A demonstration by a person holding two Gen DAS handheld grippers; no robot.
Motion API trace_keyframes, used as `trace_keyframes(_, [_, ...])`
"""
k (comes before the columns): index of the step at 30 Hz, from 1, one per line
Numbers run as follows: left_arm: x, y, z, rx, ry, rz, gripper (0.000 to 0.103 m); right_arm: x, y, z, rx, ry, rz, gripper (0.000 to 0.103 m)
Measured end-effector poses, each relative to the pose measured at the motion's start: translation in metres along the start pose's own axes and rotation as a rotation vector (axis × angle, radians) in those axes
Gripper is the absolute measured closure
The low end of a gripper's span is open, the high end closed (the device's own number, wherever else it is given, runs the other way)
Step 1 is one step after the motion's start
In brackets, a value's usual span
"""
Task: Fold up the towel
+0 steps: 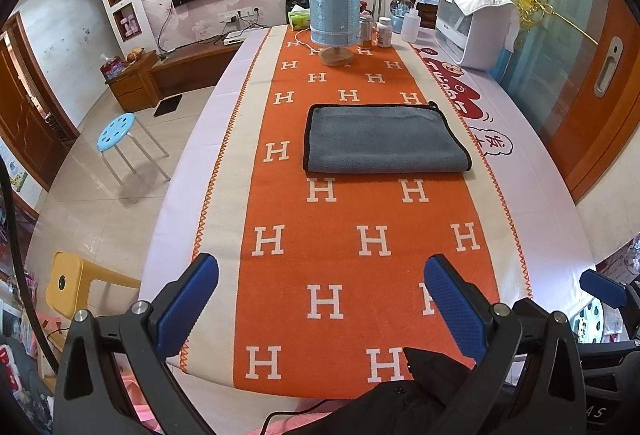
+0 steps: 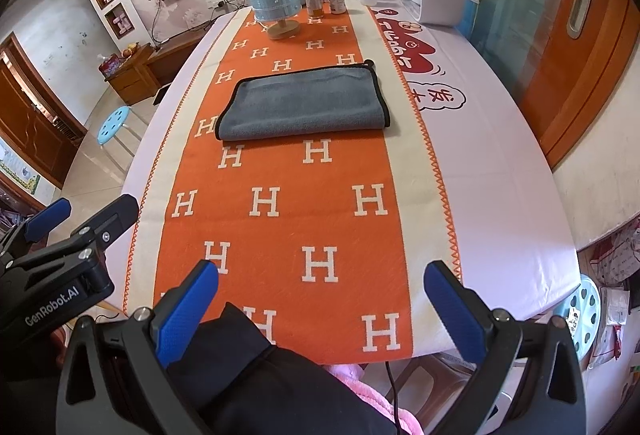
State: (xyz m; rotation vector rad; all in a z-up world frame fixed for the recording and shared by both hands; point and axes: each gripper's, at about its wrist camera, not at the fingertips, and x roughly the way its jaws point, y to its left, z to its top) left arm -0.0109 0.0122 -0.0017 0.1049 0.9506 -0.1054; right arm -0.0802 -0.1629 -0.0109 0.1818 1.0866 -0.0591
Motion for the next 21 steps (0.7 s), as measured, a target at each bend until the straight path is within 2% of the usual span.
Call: trace_keyframes(21, [0.008, 0.012, -0.001, 0.005, 0.016, -0.005, 0.001, 0.005, 0.008, 0.003, 0.003, 0.026, 0.002, 0.0])
